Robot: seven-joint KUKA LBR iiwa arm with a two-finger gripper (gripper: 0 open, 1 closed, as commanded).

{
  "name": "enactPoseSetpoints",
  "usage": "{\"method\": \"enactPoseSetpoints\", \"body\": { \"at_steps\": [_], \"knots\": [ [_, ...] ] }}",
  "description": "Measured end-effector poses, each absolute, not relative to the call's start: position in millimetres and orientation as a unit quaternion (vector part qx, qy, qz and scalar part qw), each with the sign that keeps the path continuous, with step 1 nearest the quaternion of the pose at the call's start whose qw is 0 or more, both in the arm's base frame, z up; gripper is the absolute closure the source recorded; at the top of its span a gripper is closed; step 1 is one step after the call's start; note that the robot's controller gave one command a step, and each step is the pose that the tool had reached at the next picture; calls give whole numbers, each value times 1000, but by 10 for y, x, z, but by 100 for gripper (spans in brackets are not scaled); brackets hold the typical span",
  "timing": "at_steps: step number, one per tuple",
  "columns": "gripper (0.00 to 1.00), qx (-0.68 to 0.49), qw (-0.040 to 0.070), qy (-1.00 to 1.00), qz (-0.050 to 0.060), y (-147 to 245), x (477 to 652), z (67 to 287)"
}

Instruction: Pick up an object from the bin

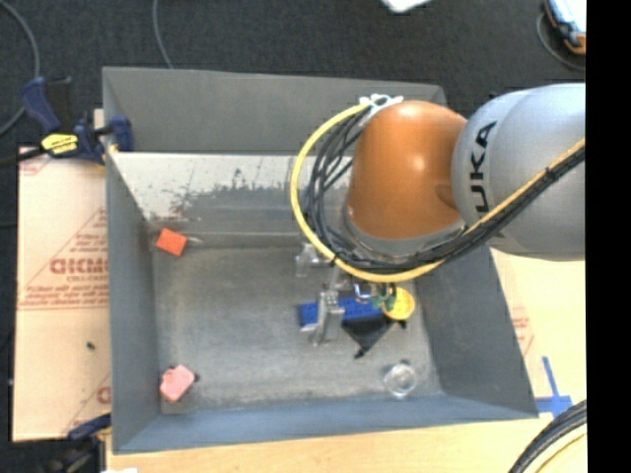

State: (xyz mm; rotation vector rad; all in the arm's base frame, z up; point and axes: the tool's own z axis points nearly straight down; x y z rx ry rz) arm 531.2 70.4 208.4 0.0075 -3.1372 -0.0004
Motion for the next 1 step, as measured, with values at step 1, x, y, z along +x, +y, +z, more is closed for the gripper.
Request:
{"method": "enactPoseSetpoints", "body": {
  "at_steps": [1],
  "knots": [
    [0, 1, -2, -1000, 0, 699, 5325, 2128]
  ]
}}
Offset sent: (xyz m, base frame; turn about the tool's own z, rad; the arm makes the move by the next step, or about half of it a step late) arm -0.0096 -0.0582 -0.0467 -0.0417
